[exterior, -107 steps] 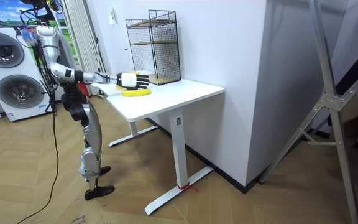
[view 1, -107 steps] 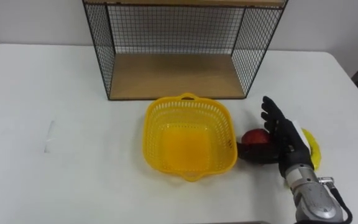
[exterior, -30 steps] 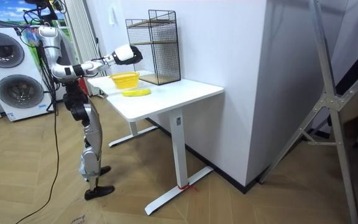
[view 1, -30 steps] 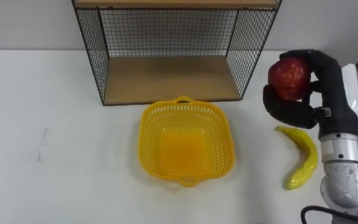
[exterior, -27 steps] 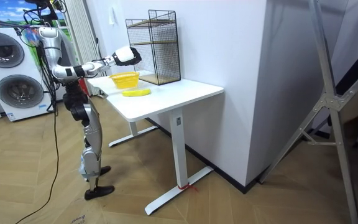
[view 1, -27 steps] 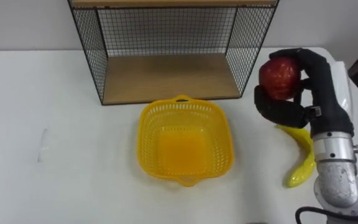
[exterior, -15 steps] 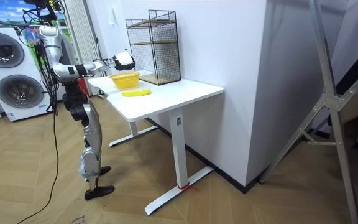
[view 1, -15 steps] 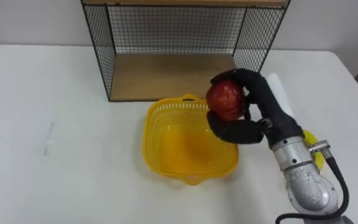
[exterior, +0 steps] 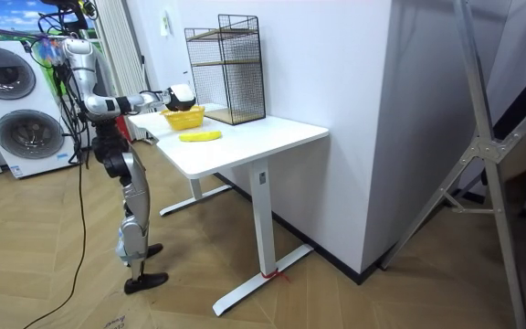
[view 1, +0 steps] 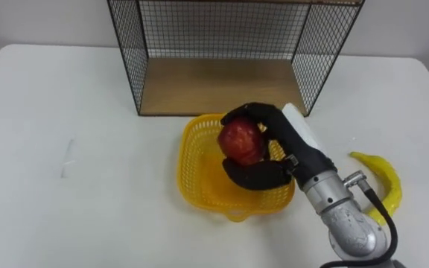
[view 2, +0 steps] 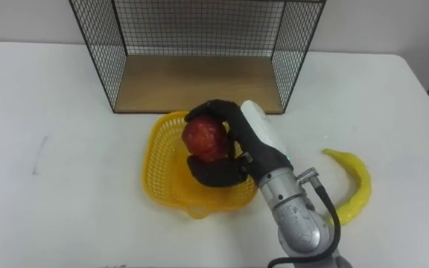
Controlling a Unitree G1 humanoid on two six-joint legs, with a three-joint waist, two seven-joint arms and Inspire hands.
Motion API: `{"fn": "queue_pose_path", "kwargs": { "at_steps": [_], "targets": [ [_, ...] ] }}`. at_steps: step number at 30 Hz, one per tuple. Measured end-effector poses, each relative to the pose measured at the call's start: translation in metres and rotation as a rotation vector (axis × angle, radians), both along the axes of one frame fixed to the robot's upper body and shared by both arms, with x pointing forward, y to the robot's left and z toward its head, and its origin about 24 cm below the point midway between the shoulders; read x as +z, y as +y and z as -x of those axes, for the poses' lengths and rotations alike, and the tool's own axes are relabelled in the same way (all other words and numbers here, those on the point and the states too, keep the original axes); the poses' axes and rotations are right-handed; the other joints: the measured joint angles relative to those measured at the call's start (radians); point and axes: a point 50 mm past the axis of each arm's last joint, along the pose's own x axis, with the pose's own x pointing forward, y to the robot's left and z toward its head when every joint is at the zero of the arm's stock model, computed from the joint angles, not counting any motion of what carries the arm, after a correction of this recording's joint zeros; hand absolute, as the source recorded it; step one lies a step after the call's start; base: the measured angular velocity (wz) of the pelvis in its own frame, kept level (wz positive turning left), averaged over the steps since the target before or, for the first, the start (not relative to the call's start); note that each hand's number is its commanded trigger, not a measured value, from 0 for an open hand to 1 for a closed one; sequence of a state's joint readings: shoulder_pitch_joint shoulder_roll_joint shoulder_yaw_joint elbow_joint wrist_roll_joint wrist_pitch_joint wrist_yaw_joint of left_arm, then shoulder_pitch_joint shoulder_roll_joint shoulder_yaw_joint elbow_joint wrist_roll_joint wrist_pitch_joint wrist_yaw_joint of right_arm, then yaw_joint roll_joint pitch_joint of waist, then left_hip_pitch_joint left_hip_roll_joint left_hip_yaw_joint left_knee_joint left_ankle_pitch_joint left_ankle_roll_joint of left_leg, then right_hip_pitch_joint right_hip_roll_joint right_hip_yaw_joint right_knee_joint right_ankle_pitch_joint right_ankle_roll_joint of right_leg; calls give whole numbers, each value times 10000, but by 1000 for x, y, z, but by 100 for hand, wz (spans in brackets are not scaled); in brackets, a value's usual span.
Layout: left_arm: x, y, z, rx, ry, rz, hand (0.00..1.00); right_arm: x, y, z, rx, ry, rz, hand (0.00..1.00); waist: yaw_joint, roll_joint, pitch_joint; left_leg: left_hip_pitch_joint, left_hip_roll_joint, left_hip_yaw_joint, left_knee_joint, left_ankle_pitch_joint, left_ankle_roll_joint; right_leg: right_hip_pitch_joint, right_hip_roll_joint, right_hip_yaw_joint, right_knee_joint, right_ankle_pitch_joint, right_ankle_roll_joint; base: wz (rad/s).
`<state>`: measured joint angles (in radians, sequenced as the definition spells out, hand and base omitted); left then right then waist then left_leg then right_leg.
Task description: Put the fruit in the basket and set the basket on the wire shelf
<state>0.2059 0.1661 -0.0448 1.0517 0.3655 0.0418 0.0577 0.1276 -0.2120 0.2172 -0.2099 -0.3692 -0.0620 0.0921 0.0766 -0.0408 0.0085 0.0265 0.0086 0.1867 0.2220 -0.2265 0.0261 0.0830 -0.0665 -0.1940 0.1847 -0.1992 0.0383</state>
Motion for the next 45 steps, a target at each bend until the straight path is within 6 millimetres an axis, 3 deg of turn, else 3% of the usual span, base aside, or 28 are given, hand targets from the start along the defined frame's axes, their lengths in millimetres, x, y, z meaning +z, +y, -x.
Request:
{"fn": "queue_pose_path", "kwargs": {
  "at_steps": [25,33,37,39,45],
  "targets": [
    [0,1,3,-53,130,27,0,3,-9,-2,-424,-138,-164,0,-222,-98,-61,202,-16,-5,-3,0,1,216,-5,5,-1,2,-3,0],
    [-1,2,13,62,178,-6,0,19,-35,-6,-2581,-1792,-500,0,-245,-48,-26,322,-17,-1,-84,-1,1,344,-8,-14,1,2,-3,0],
    [-1,4,20,289,261,-10,0,35,-56,-5,-4078,-3306,-711,0,-299,-62,-44,351,-20,62,-158,2,-2,306,-7,-8,9,2,-3,-1],
    [0,6,29,525,409,-44,0,39,-66,-4,-4894,-3877,-835,0,-487,-78,-69,366,-36,18,-167,2,-2,334,-9,-17,6,2,-3,0],
    [1,11,35,1051,589,-181,0,30,-91,1,-6689,-4063,-800,0,-734,-92,-95,522,-46,17,-156,4,1,386,-20,-12,2,2,-2,0]
  ]
}}
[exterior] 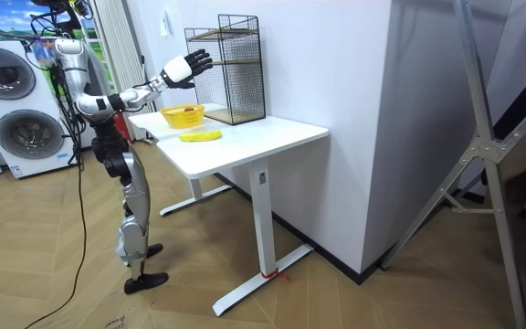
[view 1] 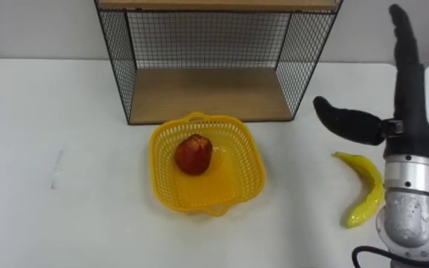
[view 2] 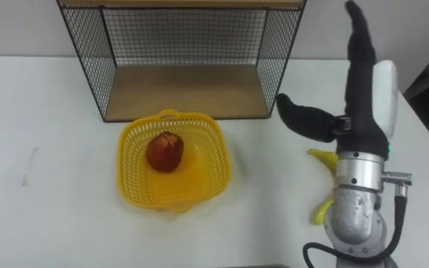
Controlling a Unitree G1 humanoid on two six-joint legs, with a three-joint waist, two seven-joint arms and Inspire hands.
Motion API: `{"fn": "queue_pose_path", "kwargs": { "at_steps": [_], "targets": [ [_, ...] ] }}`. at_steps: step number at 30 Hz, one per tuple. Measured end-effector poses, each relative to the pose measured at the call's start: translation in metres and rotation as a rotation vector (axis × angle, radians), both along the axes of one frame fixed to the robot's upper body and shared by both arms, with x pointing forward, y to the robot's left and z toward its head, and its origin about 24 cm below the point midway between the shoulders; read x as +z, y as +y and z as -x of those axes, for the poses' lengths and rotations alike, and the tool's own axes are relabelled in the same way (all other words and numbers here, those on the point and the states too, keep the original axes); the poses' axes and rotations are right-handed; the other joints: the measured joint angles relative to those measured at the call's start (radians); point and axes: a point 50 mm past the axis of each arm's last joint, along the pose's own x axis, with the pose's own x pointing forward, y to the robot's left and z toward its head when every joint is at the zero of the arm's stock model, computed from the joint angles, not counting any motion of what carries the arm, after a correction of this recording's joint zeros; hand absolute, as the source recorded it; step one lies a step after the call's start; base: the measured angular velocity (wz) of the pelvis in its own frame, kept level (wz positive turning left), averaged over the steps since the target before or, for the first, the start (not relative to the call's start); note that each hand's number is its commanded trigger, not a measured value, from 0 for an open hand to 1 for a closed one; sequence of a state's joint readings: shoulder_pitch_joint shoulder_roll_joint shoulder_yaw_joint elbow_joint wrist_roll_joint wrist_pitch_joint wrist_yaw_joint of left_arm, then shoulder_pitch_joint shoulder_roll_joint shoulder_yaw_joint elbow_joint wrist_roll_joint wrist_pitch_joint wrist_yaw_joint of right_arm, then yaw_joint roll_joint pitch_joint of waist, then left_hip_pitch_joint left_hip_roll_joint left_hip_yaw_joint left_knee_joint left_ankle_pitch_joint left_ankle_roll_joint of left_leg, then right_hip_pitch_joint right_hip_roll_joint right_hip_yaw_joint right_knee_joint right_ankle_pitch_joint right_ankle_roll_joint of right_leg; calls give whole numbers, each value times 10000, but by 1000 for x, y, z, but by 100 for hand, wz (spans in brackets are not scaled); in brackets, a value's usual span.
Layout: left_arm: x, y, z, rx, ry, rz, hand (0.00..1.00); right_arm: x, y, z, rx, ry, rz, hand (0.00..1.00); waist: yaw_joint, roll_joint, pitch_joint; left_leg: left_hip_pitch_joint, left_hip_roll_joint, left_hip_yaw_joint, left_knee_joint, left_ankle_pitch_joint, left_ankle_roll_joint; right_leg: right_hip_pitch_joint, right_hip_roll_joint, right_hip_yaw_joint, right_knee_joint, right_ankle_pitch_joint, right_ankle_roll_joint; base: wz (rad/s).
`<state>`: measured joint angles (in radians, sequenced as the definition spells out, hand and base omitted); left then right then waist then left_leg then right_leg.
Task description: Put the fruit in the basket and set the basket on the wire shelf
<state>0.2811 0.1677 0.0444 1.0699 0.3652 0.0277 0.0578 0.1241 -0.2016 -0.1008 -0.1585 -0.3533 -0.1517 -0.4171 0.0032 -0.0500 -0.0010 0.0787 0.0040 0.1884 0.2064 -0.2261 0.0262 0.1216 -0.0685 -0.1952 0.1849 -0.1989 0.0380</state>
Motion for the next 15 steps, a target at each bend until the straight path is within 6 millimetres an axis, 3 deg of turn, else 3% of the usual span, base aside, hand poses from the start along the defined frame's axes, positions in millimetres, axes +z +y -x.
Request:
{"fn": "queue_pose_path", "kwargs": {
  "at_steps": [4,10,15],
  "targets": [
    [2,2,-3,100,-121,-132,0,-26,-14,2,-852,1200,-208,0,-67,8,-31,35,2,10,2,0,0,7,-1,8,3,0,0,0],
    [2,2,1,170,-57,-321,0,-60,-25,13,-1378,2901,-491,0,-280,191,-64,50,12,14,-9,0,0,3,-1,13,3,0,0,0],
    [2,-1,5,237,48,-283,0,-79,-30,22,-1492,3990,-685,0,-312,216,-38,59,12,24,-51,0,0,79,0,19,3,0,0,0]
  ]
}}
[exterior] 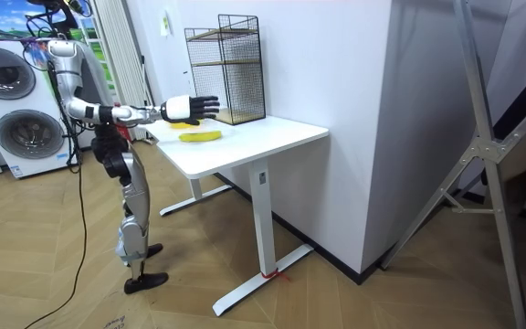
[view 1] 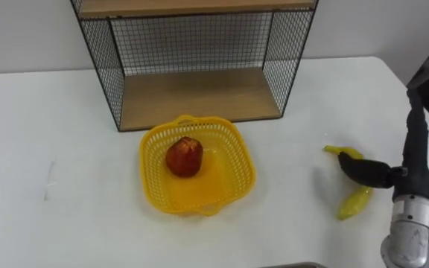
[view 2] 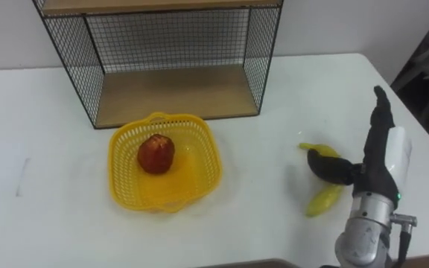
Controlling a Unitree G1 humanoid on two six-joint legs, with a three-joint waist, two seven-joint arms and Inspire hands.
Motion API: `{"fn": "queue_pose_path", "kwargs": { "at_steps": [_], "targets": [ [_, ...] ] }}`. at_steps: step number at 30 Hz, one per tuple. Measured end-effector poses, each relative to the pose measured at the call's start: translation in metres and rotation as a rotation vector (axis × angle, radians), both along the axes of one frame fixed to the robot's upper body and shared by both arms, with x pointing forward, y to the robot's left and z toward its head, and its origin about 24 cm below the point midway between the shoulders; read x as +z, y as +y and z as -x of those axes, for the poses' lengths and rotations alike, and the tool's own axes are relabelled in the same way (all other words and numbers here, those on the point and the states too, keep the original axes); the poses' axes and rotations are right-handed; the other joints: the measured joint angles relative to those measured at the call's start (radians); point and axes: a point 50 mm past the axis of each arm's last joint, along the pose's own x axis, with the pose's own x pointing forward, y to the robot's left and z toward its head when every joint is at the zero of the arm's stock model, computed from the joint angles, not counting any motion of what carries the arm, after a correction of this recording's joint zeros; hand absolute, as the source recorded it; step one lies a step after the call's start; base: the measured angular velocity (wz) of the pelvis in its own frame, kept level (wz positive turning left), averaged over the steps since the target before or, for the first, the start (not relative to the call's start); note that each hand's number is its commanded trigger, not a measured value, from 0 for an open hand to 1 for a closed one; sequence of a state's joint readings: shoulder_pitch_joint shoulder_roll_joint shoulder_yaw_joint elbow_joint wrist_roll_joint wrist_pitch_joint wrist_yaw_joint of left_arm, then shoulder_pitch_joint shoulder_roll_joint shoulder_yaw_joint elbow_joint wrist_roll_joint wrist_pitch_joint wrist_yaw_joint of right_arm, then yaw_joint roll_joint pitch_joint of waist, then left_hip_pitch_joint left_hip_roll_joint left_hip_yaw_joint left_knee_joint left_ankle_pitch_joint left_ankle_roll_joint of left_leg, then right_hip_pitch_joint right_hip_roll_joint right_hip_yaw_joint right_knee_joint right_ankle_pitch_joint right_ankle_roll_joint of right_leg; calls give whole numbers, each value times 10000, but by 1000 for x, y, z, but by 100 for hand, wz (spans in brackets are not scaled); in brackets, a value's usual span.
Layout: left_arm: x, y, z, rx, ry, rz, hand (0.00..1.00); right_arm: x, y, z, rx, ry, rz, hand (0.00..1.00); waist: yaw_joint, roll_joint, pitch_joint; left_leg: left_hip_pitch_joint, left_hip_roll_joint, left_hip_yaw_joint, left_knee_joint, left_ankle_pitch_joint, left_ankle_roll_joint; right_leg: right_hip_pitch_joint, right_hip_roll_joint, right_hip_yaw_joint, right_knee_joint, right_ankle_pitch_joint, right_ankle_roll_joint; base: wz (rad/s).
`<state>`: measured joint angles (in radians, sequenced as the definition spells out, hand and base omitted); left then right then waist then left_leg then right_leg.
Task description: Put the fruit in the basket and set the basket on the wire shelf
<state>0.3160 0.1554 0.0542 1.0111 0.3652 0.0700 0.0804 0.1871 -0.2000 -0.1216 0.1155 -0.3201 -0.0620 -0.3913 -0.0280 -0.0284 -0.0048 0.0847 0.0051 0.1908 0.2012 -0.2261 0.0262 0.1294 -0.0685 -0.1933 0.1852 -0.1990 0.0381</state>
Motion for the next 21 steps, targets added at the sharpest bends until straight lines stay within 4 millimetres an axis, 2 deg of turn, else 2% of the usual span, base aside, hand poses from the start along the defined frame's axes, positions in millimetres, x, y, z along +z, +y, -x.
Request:
{"fn": "queue_pose_path", "kwargs": {
  "at_steps": [6,10,12,19,21],
  "targets": [
    [-2,-5,5,139,272,170,0,-12,-1,2,233,800,-241,0,12,-104,-5,4,1,-2,-21,0,0,-22,0,8,1,0,0,0],
    [-2,-7,7,392,353,285,0,-33,-3,11,275,2070,-607,0,117,-220,13,144,-2,8,-19,1,-2,50,3,10,-1,0,0,0],
    [-1,-5,9,517,391,284,0,-37,-3,13,392,2326,-691,0,79,-245,20,138,-2,5,-25,0,-1,67,3,0,-3,0,0,0],
    [1,-1,5,645,353,147,0,-51,0,17,1061,3333,-1165,0,66,-432,-29,135,-9,-55,3,-2,1,157,-2,-12,-1,4,-2,2],
    [1,0,8,508,570,32,0,-58,-1,15,1123,3611,-1298,66,-4,-438,-30,169,-6,-68,69,-5,6,271,-3,-14,-2,29,-4,0]
  ]
}}
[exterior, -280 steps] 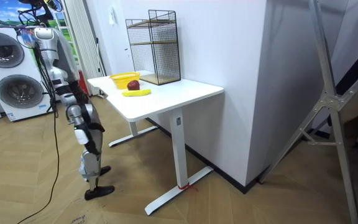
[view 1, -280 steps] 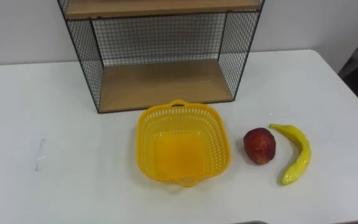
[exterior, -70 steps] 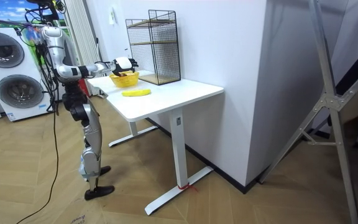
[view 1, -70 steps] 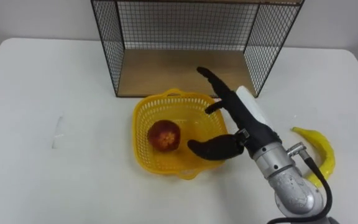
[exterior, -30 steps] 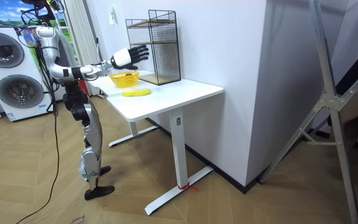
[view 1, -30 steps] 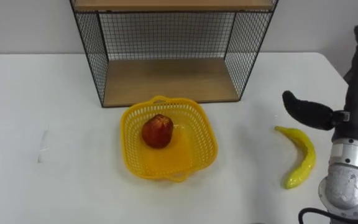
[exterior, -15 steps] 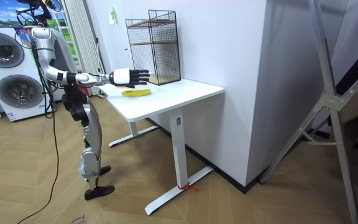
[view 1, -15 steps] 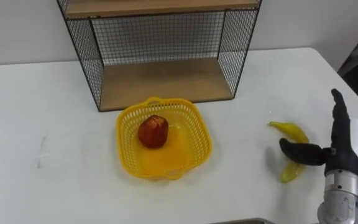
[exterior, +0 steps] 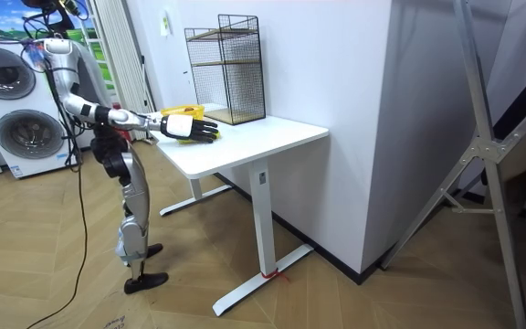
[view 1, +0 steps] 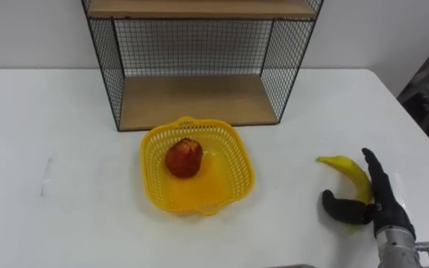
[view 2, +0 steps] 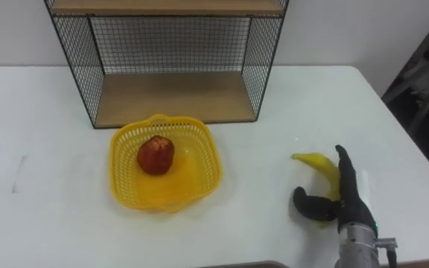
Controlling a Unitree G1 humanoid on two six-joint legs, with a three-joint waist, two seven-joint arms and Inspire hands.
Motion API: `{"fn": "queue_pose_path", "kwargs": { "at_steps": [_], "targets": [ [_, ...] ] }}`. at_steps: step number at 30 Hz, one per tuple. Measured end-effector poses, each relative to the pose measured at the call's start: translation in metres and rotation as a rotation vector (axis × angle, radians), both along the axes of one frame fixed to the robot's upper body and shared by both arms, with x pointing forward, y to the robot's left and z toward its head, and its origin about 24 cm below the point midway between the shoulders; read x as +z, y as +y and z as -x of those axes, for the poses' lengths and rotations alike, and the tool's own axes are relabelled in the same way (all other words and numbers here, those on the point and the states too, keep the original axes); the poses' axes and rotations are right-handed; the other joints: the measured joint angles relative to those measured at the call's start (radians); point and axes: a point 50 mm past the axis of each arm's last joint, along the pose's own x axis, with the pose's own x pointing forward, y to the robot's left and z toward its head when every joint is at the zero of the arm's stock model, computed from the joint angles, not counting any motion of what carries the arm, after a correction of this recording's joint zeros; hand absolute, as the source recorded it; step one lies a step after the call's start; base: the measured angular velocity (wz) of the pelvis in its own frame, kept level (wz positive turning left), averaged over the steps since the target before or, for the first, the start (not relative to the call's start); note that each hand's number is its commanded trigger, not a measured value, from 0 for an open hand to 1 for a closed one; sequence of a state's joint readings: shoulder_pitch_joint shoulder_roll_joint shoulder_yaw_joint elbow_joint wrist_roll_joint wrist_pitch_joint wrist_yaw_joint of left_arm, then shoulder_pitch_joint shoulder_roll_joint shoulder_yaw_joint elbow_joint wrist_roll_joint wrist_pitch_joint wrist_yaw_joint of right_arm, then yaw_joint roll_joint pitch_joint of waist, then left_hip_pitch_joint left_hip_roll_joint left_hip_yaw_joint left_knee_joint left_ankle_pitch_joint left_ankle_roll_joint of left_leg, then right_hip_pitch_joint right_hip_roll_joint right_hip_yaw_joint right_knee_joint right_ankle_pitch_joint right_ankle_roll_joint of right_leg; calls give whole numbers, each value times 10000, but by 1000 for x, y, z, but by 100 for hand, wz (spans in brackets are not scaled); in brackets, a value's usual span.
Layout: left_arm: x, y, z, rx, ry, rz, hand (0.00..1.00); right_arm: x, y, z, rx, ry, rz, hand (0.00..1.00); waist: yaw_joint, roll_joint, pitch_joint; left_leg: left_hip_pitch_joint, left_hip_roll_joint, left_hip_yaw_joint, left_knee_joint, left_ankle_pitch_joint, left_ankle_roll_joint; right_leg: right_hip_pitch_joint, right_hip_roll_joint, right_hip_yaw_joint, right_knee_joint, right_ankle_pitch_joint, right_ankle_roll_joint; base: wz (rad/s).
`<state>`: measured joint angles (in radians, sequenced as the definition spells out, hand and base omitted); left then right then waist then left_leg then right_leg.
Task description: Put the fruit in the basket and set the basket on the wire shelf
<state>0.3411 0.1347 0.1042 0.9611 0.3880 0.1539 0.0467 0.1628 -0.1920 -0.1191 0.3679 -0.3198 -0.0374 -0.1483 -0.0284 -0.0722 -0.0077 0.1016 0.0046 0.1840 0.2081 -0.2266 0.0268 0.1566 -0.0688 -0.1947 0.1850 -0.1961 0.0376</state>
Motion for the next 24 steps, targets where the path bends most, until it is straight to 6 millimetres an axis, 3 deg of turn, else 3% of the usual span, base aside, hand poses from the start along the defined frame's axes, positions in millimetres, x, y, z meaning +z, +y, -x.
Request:
{"fn": "queue_pose_path", "kwargs": {
  "at_steps": [1,2,6,11,24],
  "targets": [
    [0,0,0,8,12,-17,0,-3,0,2,-9,94,-24,93,-7,-3,-1,-1,3,-17,35,-7,11,16,-1,-22,-1,6,0,7],
    [0,1,0,13,13,-48,0,-5,-1,1,-1,176,-60,100,-4,-7,1,-18,12,-63,141,-32,30,15,0,-59,-3,13,2,7],
    [2,1,-7,-30,-248,-194,0,-6,-6,-5,-179,240,171,100,39,-10,-10,-130,53,-180,346,-95,52,32,-25,-104,14,17,0,9],
    [4,4,-6,-16,-323,-553,0,-7,-17,-5,-438,478,606,100,90,-21,-103,-239,-13,-310,516,-94,92,101,-35,-140,-146,18,22,8],
    [6,7,-15,-188,-600,-1061,0,1,-32,-7,-505,886,2368,100,79,-29,-113,-187,-4,-469,484,-103,59,193,35,-299,-144,25,9,3]
  ]
}}
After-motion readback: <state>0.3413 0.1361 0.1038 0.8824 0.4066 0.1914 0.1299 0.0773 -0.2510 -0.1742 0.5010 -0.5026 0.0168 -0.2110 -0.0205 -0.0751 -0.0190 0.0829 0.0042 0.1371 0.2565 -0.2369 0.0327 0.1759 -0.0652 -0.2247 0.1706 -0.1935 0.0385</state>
